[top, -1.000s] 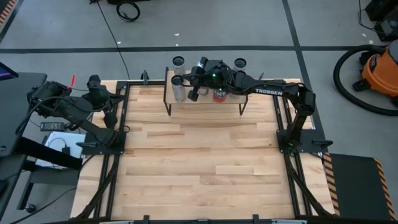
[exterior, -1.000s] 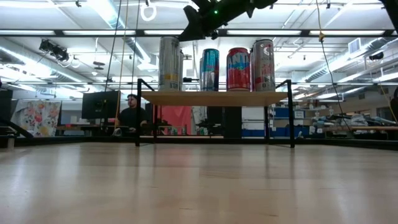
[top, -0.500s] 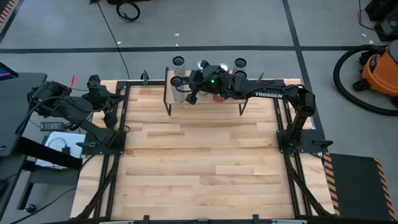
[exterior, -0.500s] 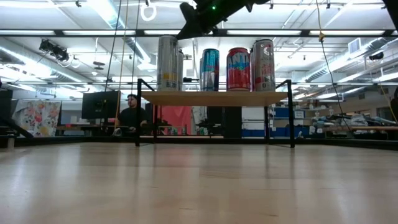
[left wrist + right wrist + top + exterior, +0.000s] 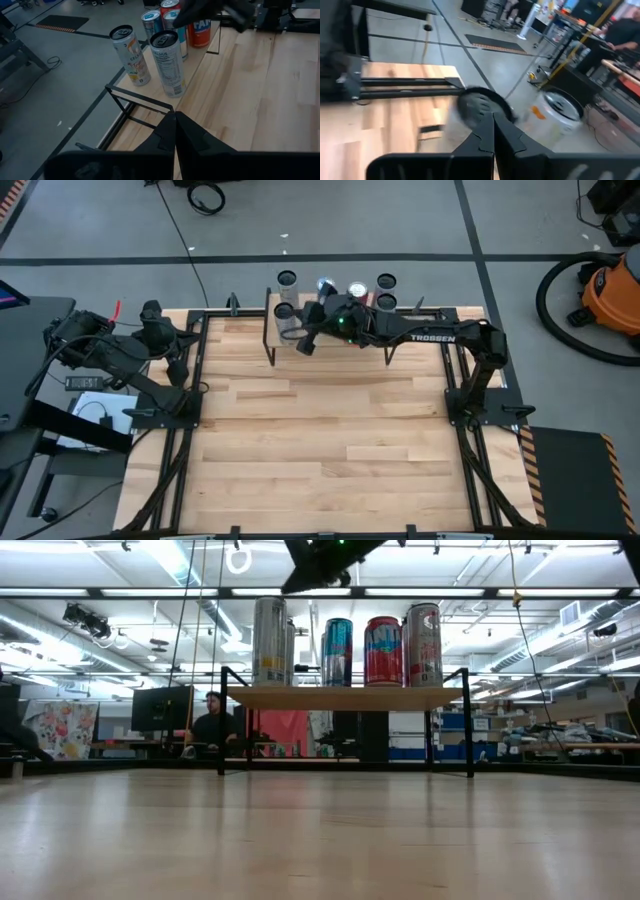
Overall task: Place canned beverage on shelf
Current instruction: Adjust the soda cans on the shelf
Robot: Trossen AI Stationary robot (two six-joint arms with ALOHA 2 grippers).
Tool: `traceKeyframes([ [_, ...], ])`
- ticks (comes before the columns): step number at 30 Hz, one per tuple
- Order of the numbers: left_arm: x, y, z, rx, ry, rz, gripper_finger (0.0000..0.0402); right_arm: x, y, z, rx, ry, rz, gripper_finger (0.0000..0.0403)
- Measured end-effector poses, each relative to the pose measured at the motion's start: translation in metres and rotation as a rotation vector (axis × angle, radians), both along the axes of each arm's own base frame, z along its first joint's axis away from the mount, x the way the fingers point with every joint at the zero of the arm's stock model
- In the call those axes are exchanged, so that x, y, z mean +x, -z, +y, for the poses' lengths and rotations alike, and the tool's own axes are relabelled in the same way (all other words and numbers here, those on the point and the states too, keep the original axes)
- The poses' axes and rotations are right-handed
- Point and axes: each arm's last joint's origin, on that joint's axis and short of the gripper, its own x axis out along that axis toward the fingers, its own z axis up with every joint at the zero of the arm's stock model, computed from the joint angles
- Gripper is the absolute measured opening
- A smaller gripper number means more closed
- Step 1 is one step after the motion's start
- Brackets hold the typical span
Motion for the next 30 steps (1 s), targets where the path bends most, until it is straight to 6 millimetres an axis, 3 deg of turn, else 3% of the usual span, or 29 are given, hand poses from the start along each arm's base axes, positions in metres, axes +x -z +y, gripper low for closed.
traceKeyframes([
  [5,0.0,0.0,0.0,-0.001,0.0,-0.001,0.0007,0.004,-0.005,0.023,-0.015,-0.077,0.007,0.0002],
  [9,0.0,0.0,0.0,-0.001,-0.001,-0.001,0.0007,0.005,-0.005,0.027,0.007,-0.135,-0.003,0.0002],
  [30,0.0,0.0,0.0,-0.002,-0.001,-0.001,0.0007,-0.003,-0.001,-0.016,0.095,-0.184,0.004,0.0003],
])
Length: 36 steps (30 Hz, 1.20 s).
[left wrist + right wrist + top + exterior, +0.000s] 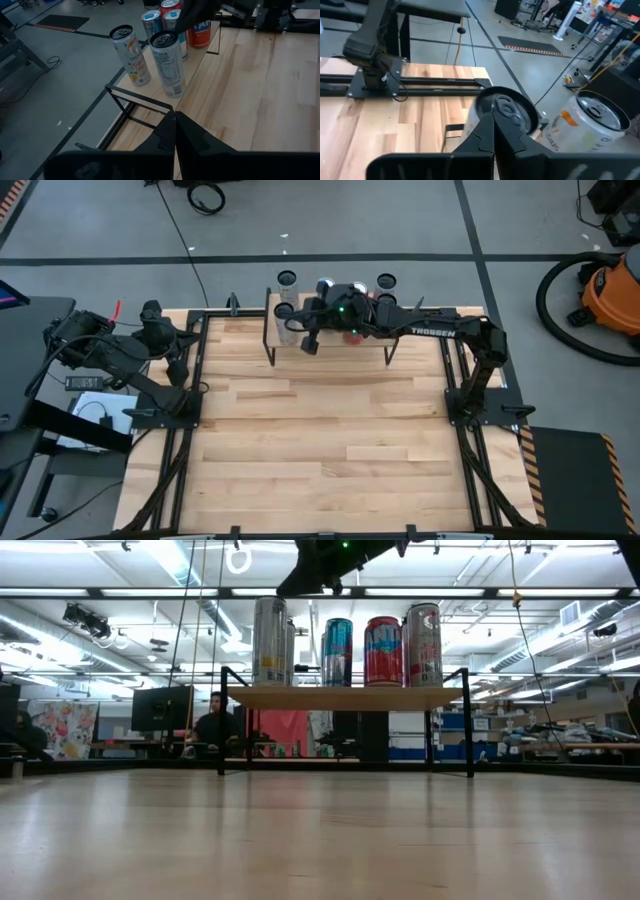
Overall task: Place canned beverage on shelf
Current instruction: Adjust the soda cans on the shelf
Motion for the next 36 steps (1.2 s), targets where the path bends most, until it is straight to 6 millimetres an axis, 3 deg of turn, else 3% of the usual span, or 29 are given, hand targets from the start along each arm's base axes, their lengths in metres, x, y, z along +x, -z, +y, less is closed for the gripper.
traceKeyframes([
  [10,0.0,0.0,0.0,0.0,0.0,0.0,0.0007,-0.005,0.0,-0.02,0.026,0.017,-0.014,0.0003],
  [19,0.0,0.0,0.0,0.0,0.0,0.0,0.0007,-0.007,0.0,-0.026,0.04,0.025,-0.023,0.0003],
  [27,0.0,0.0,0.0,0.0,0.0,0.0,0.0007,0.007,0.013,-0.036,0.042,0.045,-0.054,0.0003],
  [36,0.0,0.0,0.0,0.004,0.003,0.003,0.0007,0.008,0.007,-0.036,0.02,0.084,-0.073,0.0003],
])
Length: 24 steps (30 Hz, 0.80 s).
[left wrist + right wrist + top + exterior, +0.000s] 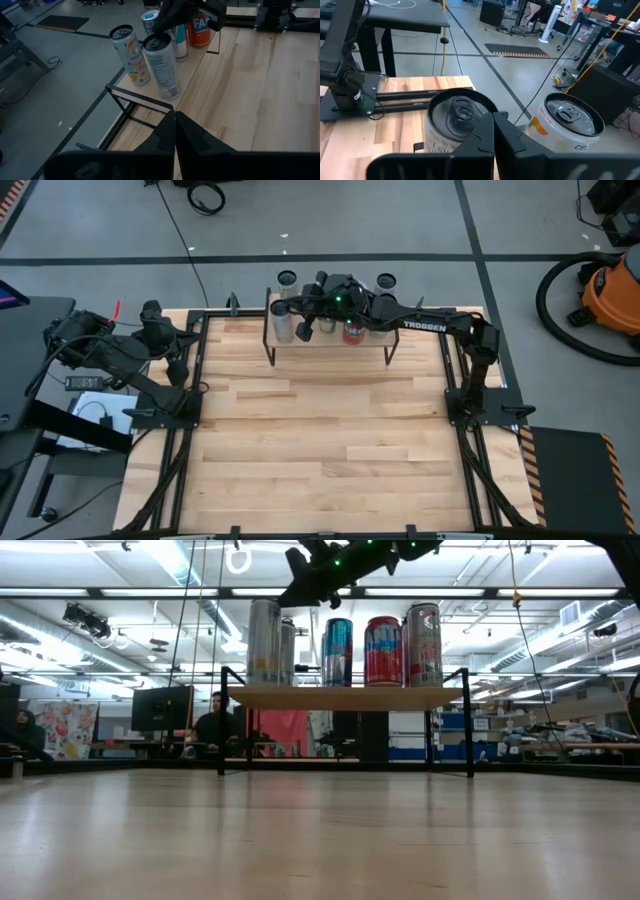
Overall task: Place canned beverage on shelf
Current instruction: Adjust the soda cans on the shelf
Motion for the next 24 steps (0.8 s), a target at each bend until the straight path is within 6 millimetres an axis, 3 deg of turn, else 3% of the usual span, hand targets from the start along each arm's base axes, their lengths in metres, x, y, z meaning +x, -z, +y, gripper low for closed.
traceKeyframes([
  [11,0.0,0.0,0.0,0.0,0.0,0.0,0.0007,0.003,-0.006,0.01,-0.036,0.06,0.011,0.0003],
  [19,0.0,0.0,0.0,0.0,-0.001,0.0,0.0007,0.008,-0.006,0.027,-0.017,-0.058,0.004,0.0003],
  [24,0.0,0.0,0.0,-0.004,-0.002,-0.002,0.0007,0.008,-0.005,0.025,-0.003,-0.051,0.002,0.0003],
])
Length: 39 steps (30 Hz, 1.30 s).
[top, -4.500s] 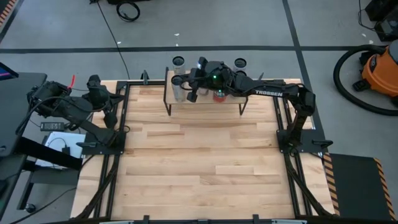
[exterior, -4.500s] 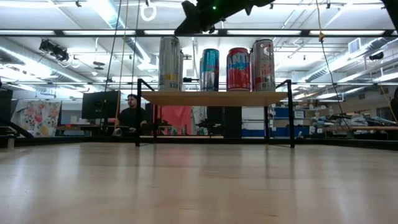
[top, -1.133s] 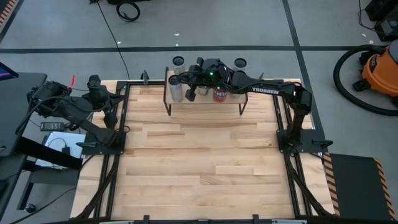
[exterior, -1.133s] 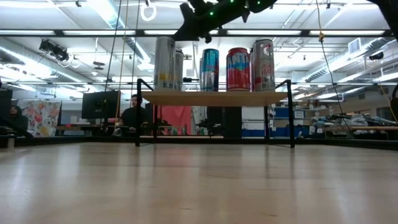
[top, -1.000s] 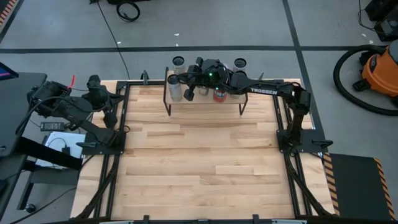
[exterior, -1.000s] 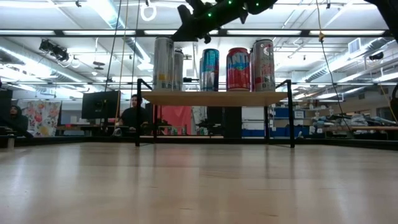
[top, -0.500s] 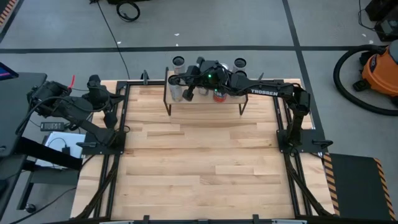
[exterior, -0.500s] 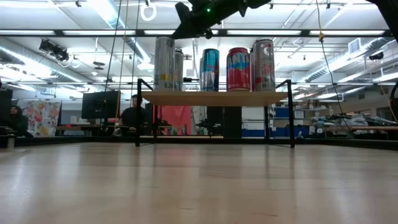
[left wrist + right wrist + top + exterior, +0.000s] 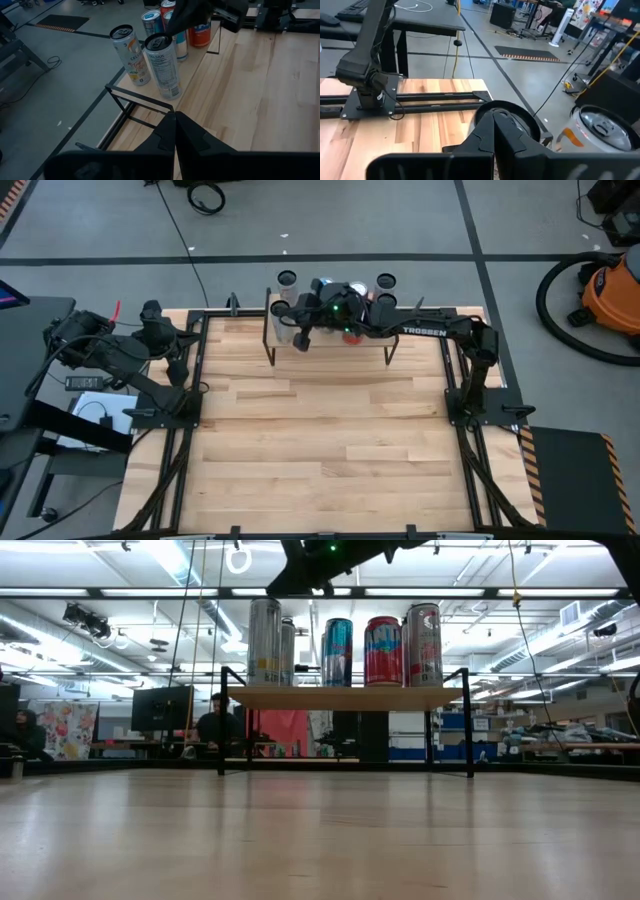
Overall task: Place canned beverage on shelf
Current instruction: Adjust the soda cans on the shelf
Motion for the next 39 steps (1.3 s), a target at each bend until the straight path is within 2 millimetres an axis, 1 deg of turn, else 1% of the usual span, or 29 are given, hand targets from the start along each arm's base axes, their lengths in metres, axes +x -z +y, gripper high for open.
traceKeyframes([
  [4,0.0,0.0,0.0,0.0,0.0,0.0,0.0007,-0.001,0.003,-0.005,0.02,0.006,0.021,0.0003],
  [20,0.0,0.0,0.0,0.0,0.0,0.0,0.0007,-0.003,0.004,-0.004,0.028,0.085,0.052,0.0003],
  [32,0.0,0.0,0.0,0.0,0.0,0.0,0.0007,-0.007,0.004,-0.007,0.006,0.231,0.075,0.0003],
  [36,0.0,0.0,0.0,0.001,0.0,0.0,0.0007,-0.008,0.0,-0.003,-0.004,0.236,0.075,0.0003],
  [39,0.0,0.0,0.0,0.004,0.003,0.003,0.0007,-0.004,-0.004,0.006,-0.03,0.17,0.076,0.0003],
])
